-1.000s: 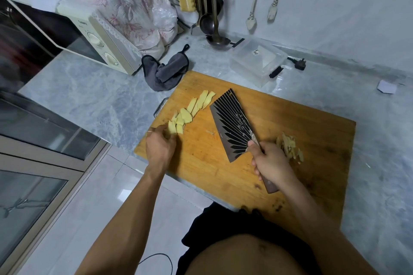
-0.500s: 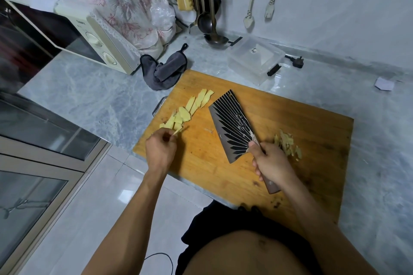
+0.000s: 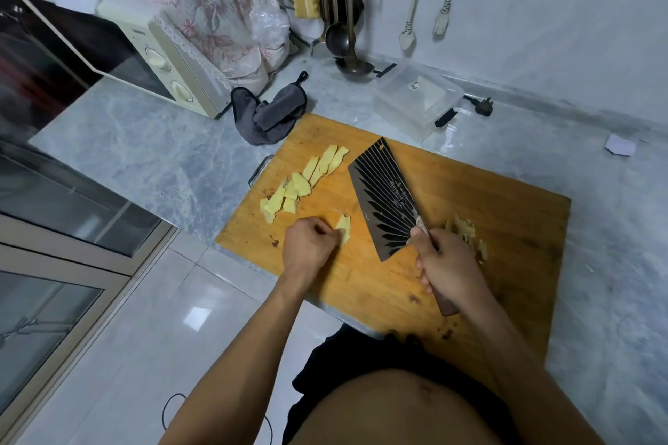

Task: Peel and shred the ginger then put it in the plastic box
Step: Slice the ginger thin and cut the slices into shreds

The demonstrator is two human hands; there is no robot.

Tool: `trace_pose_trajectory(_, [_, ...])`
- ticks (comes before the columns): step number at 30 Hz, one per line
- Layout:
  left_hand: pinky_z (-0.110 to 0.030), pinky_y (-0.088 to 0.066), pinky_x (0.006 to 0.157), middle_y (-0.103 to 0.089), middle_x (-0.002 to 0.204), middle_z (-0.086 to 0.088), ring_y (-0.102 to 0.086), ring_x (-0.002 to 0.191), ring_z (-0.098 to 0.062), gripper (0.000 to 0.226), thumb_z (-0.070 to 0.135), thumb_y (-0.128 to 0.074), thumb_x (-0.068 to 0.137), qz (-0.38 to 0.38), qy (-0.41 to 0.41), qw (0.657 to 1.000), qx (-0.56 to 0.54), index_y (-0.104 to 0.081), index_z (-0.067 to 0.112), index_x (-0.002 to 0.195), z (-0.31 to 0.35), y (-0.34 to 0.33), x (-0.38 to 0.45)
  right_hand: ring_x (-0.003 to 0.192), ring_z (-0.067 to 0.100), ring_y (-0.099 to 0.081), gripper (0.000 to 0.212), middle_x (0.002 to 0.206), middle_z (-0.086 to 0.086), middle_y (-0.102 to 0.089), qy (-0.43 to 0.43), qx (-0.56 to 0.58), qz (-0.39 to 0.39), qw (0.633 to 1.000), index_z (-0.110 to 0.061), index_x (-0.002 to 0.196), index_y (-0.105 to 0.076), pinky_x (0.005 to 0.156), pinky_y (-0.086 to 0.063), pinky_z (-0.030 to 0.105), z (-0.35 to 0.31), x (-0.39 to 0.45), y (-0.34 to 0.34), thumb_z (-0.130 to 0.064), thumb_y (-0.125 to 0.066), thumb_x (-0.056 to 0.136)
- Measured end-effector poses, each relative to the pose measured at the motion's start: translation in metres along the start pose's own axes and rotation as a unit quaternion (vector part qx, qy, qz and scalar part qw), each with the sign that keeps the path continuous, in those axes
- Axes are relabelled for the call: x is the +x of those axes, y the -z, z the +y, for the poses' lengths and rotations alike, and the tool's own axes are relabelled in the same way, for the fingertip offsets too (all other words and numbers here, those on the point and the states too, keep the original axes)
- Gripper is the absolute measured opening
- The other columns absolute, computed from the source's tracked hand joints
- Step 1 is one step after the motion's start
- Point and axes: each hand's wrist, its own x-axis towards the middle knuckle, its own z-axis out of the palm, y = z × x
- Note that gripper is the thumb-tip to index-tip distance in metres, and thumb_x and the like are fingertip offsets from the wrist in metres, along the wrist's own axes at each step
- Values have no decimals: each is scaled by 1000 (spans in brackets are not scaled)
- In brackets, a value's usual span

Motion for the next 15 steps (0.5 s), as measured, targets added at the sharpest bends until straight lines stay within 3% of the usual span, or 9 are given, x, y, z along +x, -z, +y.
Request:
trace_pose_trajectory(3, [-15, -40, 48, -73, 84, 2, -56, 55, -7, 13, 30, -69, 91, 61, -30, 998, 13, -72, 19, 86, -6, 18, 12, 47, 13, -55, 48, 69, 8, -60, 7, 4, 9, 1000, -4, 92, -62, 42, -43, 21, -4, 1, 1, -47, -42, 103])
trace_pose_trajectory(6, [-24, -45, 74, -64, 117, -8, -61, 88, -18, 25, 27, -63, 95, 146, -54, 982, 104, -69, 14, 115, -15, 39, 29, 47, 13, -56, 48, 69, 9, -61, 10, 13, 19, 1000, -5, 91, -62, 43, -44, 21, -4, 2, 1, -47, -43, 103])
trace_pose_trajectory(8, [-32, -45, 84, -55, 124, -12, -58, 104, -28, 34, 29, -65, 93, 141, -36, 979, 143, -64, 12, 122, -19, 48, 40, 49, 14, -57, 46, 69, 8, -62, 12, 17, 20, 1000, -8, 89, -62, 44, -44, 22, -5, 1, 0, -47, -44, 103])
trace_pose_trajectory(11, [-30, -48, 83, -66, 119, -12, -64, 98, -28, 34, 28, -69, 92, 123, -38, 981, 148, -67, 11, 121, -25, 55, 47, 49, 14, -57, 45, 68, 7, -62, 5, 22, 14, 1000, -7, 89, -63, 44, -45, 23, -5, 2, -2, -47, -45, 102])
trace_pose_trajectory(15, [-30, -53, 78, -74, 103, -11, -65, 74, -24, 25, 22, -63, 96, 132, -52, 983, 117, -71, 10, 117, -26, 61, 47, 48, 13, -56, 45, 67, 5, -61, -5, 17, 16, 1000, -8, 90, -64, 43, -44, 21, -4, 2, -3, -46, -45, 102])
